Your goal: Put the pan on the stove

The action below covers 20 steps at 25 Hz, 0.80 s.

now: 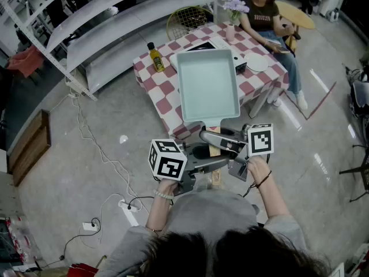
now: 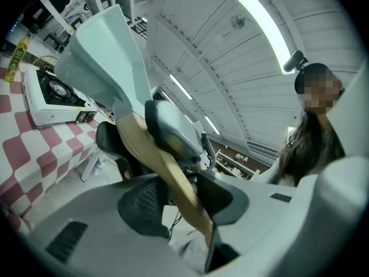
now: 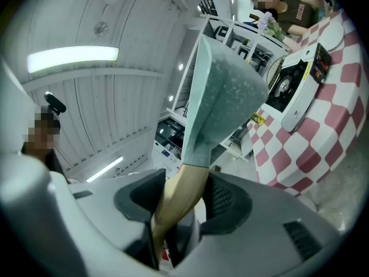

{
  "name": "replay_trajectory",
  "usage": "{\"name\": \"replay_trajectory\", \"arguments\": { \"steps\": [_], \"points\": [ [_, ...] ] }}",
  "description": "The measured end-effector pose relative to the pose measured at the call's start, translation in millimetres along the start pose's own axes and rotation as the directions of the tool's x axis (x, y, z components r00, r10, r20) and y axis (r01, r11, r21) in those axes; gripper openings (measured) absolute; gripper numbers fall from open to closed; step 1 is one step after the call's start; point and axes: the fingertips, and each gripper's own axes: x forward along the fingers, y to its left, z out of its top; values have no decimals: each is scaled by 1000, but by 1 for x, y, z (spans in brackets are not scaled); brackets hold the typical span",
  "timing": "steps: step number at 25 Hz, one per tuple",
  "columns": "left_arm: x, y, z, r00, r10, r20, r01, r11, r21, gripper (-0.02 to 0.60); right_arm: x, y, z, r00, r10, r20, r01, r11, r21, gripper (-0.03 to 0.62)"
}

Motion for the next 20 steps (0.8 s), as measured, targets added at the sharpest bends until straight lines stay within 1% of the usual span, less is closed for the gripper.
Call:
{"name": "replay_trajectory", "arguments": {
  "steps": [2, 3, 7, 11, 14, 20],
  "points": [
    [0, -1, 0, 1000, -1, -1, 1, 1000, 0, 155, -3, -4, 1, 1000, -30, -5, 30, 999, -18, 196],
    [1, -1, 0, 1000, -2, -1, 2, 1000, -1, 155, -3, -4, 1, 999, -31, -6, 31, 999, -20, 196],
    [3, -1, -2, 1000, 3, -3, -3, 1000, -7, 155, -4, -1, -2, 1000, -11, -6, 11, 1000, -7, 196],
    [8, -3, 1, 1000, 12, 3, -12, 1000, -10, 155, -11, -3, 1, 999, -33, -18, 33, 999, -14, 196],
    [14, -3, 5, 1000, 21, 16, -20, 1000, -11, 155, -16, -4, 6, 999, -38, -27, 37, 999, -16, 196],
    [32, -3, 10, 998, 38, 51, -37, 999, -26, 156, -30, -5, 10, 998, -24, -58, 25, 1000, 11, 196]
  ]
}}
